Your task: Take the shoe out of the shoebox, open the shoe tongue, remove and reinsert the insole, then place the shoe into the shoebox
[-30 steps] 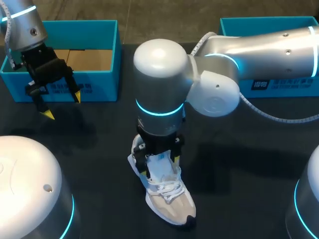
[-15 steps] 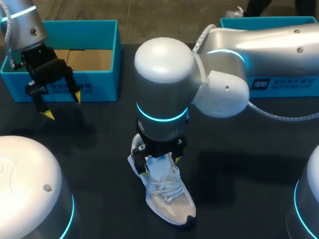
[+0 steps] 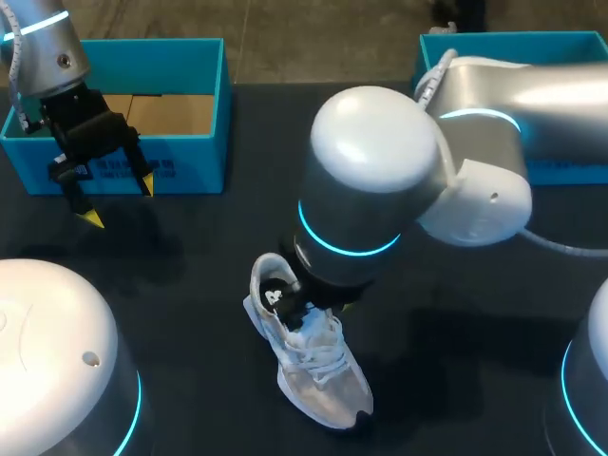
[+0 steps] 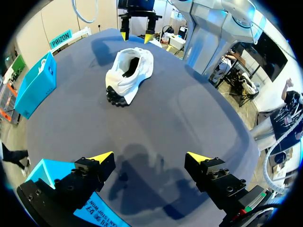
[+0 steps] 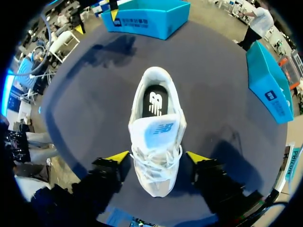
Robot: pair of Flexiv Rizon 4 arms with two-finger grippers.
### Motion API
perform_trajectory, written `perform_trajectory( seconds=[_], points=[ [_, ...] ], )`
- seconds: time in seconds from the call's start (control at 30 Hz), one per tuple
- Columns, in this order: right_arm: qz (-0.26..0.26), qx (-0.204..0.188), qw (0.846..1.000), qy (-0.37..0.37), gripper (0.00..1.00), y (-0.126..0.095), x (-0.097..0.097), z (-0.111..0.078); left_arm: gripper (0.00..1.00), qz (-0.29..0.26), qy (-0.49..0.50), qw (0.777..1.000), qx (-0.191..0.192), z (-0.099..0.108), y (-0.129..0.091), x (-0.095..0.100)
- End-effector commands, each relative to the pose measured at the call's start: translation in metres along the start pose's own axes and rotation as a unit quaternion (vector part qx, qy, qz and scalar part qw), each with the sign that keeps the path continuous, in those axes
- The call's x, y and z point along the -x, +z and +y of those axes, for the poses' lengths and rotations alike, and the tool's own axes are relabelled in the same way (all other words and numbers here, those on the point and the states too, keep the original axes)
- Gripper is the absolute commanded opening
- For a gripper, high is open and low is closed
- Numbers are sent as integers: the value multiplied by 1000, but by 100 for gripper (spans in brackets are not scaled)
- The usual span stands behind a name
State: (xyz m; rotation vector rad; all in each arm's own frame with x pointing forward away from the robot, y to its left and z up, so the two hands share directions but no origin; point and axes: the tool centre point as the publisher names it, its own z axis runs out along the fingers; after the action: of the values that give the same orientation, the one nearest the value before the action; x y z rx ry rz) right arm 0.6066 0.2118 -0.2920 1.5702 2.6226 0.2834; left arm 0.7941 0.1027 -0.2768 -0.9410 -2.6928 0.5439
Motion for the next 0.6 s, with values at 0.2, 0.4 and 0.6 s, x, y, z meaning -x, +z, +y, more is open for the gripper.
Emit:
perform_trajectory(
  seconds=[0.2, 0.4, 0.6],
  points=[
    [22, -7, 1000, -12, 38, 18, 1, 11, 100, 0, 0, 1000, 1, 0, 0, -1],
    [31, 0, 999, -21, 39, 32, -4, 20, 100, 0, 0, 1000, 1, 0, 0, -1],
    [30, 4, 999, -28, 40, 45, -13, 29, 100, 0, 0, 1000, 1, 0, 0, -1]
  ],
)
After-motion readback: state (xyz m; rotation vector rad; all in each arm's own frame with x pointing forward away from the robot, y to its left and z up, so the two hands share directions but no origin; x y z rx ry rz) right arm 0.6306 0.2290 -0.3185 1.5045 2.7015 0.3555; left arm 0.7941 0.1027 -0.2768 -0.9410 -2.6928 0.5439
